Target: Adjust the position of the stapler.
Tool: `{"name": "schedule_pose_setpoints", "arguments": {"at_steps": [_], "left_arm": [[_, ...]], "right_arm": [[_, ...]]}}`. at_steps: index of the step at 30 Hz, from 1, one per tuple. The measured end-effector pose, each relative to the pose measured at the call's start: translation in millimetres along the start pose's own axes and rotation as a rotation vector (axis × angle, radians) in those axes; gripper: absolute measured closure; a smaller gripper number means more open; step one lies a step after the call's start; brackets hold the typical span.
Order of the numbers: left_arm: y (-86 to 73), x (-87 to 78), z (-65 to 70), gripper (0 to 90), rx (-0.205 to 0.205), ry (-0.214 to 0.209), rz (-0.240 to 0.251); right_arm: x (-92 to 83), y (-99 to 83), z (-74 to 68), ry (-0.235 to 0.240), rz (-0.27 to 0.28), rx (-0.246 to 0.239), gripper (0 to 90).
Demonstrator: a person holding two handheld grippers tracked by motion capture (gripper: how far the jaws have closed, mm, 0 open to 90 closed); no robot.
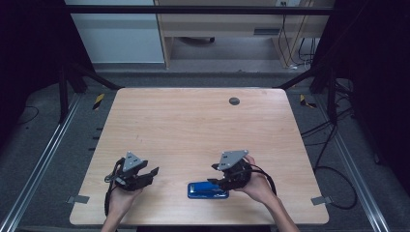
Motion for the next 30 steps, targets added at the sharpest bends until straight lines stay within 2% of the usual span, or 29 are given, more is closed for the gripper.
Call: {"name": "schedule_pose_setpoints", "arguments": {"at_steps": [2, 4, 5, 6, 8, 9, 11, 12, 14, 15, 16, 17, 19, 20, 21, 25, 28, 30], "left_arm": [[2.5, 0.0, 4.8, 47.7, 0.014, -0.025, 0.006], [6.9, 0.1, 12.6, 45.9, 0.048, -0.058, -0.001], [6.9, 0.1, 12.6, 45.4, 0.048, -0.058, -0.001], [8.7, 0.5, 15.4, 44.6, 0.059, -0.068, -0.004], [16.1, 0.4, 23.4, 44.0, 0.082, -0.075, 0.001], [16.1, 0.4, 23.4, 43.7, 0.082, -0.075, 0.001], [23.1, -1.0, 29.2, 43.6, 0.084, -0.081, 0.021], [28.4, -1.8, 34.5, 43.5, 0.094, -0.089, 0.034], [31.3, -2.0, 37.7, 43.5, 0.101, -0.095, 0.039], [36.8, -2.3, 44.3, 43.5, 0.117, -0.108, 0.051], [36.8, -2.3, 44.3, 43.5, 0.117, -0.108, 0.051], [40.1, -1.8, 48.5, 43.8, 0.124, -0.115, 0.057], [47.5, 1.0, 57.4, 44.2, 0.135, -0.139, 0.065], [47.5, 1.0, 57.4, 45.1, 0.135, -0.139, 0.065], [50.1, 2.6, 60.8, 45.3, 0.143, -0.148, 0.065], [60.5, 10.9, 73.7, 44.9, 0.166, -0.164, 0.059], [68.4, 18.8, 85.6, 44.0, 0.175, -0.183, 0.073], [72.2, 25.0, 91.9, 42.0, 0.178, -0.188, 0.074]], "right_arm": [[-2.8, -1.9, 0.5, -0.010, 0.010, 0.014, 51.1], [-13.0, -10.2, 4.9, -0.039, 0.068, 0.077, 48.7], [-13.0, -10.2, 4.9, -0.039, 0.068, 0.077, 48.7], [-19.3, -17.0, 7.9, -0.073, 0.094, 0.125, 48.4], [-25.5, -25.0, 9.5, -0.103, 0.100, 0.166, 49.4], [-25.5, -25.0, 9.5, -0.103, 0.100, 0.166, 49.4], [-31.2, -34.3, 10.4, -0.126, 0.116, 0.200, 52.0], [-36.0, -45.3, 10.5, -0.138, 0.124, 0.240, 57.6], [-39.1, -53.4, 10.3, -0.144, 0.125, 0.259, 61.4], [-40.9, -57.4, 10.0, -0.156, 0.130, 0.267, 63.8], [-40.9, -57.4, 10.0, -0.156, 0.130, 0.267, 63.8], [-45.2, -64.8, 9.6, -0.165, 0.149, 0.269, 68.8], [-47.5, -69.5, 9.0, -0.171, 0.150, 0.281, 72.0], [-47.5, -69.5, 9.0, -0.171, 0.150, 0.281, 72.0], [-49.2, -74.8, 7.5, -0.166, 0.156, 0.290, 76.7], [-47.9, -82.4, 5.0, -0.156, 0.143, 0.296, 83.0], [-47.1, -83.9, 3.2, -0.145, 0.147, 0.302, 85.8], [-46.0, -84.8, -0.1, -0.141, 0.137, 0.290, 89.3]]}}
Point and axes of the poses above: each handheld gripper's, and its own axes: x roughly forward along the jaws, y roughly out of its top, z roughly to its right, the point moved 2 cm from there along x, roughly forward along the jaws, and after that the axes turned 11 degrees about -y, right-handed, at the moved point
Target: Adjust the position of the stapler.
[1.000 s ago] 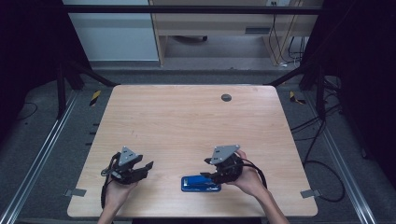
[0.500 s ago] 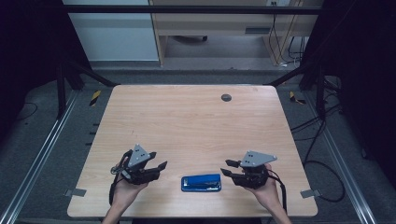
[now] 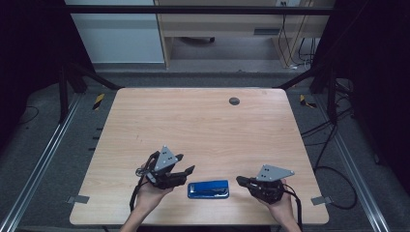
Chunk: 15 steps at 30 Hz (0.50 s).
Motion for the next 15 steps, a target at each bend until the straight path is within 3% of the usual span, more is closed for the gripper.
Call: {"name": "schedule_pose_setpoints", "arguments": {"at_steps": [3, 15], "left_arm": [[5.8, 12.0, 5.6, 40.0, 0.023, 0.008, -0.015], [15.3, 41.2, 21.2, 37.9, 0.024, -0.029, -0.019]], "right_arm": [[0.9, -1.6, -2.1, -0.001, -0.006, 0.003, 90.0], [7.5, -6.1, -7.2, 0.008, -0.045, -0.015, 90.0]]}}
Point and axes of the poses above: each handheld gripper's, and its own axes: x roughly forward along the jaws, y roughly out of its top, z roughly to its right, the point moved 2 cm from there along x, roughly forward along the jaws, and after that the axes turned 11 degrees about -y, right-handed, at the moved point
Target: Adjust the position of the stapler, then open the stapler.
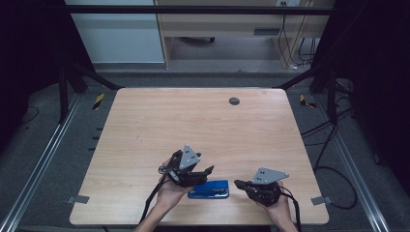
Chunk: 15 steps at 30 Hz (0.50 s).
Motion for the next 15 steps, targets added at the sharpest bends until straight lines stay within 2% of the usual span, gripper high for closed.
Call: {"name": "schedule_pose_setpoints", "arguments": {"at_steps": [5, 11, 15], "left_arm": [[3.8, 4.2, 1.8, 36.8, 0.025, -0.032, -0.039], [6.7, 4.8, 0.2, 35.8, 0.054, -0.036, -0.092], [7.1, 0.7, 0.1, 36.0, 0.077, -0.053, -0.109]], "right_arm": [[3.6, -2.3, -1.6, 0.021, -0.025, -0.004, 90.0], [5.0, -2.4, -2.2, 0.018, -0.026, -0.009, 90.0], [7.8, -3.4, -3.6, 0.019, -0.039, -0.013, 90.0]]}}
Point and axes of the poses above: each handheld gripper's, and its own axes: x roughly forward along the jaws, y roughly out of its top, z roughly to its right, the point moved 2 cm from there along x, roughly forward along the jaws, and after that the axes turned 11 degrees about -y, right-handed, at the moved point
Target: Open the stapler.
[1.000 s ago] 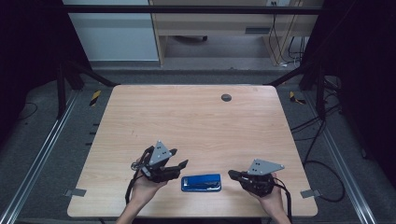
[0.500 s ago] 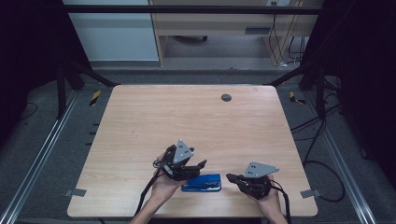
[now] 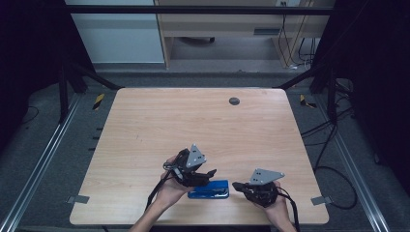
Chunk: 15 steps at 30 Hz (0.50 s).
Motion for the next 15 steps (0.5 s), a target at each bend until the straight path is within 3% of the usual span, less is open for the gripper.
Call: {"name": "schedule_pose_setpoints", "arguments": {"at_steps": [13, 15], "left_arm": [[6.3, 2.7, 4.4, 37.5, 0.097, -0.123, -0.147], [6.8, 3.7, 5.7, 37.4, 0.116, -0.126, -0.168]], "right_arm": [[1.4, -0.3, -3.8, 0.009, -0.005, -0.026, 90.0], [1.7, 0.3, -5.6, 0.014, -0.002, -0.024, 90.0]]}}
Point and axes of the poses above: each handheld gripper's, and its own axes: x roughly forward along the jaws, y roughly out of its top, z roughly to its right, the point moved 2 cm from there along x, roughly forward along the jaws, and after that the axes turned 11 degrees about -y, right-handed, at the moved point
